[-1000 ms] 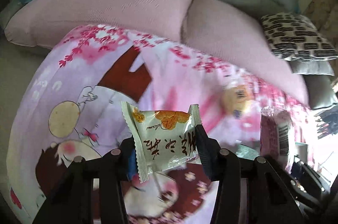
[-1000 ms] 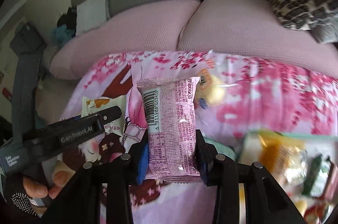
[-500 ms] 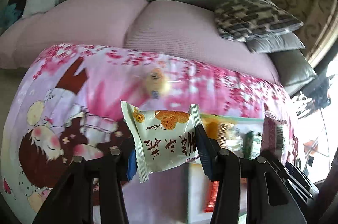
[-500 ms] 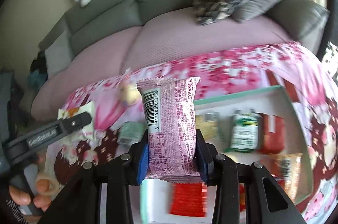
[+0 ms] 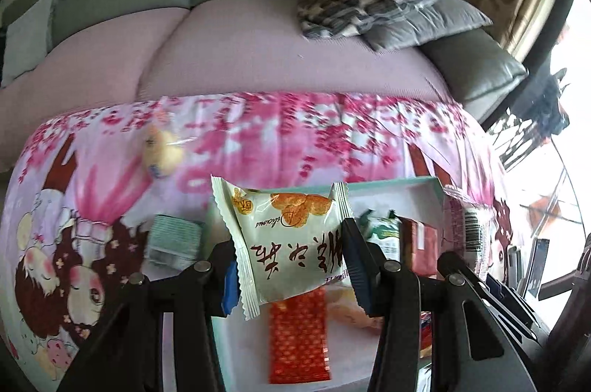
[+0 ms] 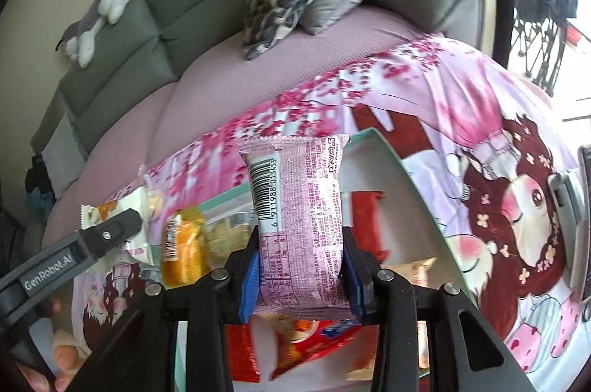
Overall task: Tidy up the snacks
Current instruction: 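Carry both packs over the tray and release them inside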
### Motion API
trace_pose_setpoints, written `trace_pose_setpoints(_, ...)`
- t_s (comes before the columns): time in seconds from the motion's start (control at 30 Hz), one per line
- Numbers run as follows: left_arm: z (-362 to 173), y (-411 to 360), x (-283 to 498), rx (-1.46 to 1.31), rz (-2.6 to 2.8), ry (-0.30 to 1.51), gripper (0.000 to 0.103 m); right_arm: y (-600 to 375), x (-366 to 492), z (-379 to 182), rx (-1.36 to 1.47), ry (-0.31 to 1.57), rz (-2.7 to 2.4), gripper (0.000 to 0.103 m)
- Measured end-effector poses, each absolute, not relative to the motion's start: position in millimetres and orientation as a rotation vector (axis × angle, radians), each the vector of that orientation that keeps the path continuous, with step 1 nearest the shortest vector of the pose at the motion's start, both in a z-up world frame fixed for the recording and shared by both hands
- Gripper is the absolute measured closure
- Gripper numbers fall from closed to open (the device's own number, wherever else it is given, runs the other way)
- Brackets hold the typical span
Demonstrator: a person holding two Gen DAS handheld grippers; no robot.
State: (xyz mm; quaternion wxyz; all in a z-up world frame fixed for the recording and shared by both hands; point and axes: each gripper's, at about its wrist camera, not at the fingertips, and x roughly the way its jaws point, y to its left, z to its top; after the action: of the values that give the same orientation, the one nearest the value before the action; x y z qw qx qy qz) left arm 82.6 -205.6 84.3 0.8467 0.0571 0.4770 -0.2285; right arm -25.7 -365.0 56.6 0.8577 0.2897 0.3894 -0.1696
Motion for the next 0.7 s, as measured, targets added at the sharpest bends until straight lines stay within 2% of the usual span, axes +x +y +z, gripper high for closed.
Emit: trace_pose_setpoints(0.7, 46.8, -246.6, 91.1, 0.188, -0.484, 1.086, 0.053, -369.4, -16.9, 33.5, 0.603, 0.897, -0.378, 0.062)
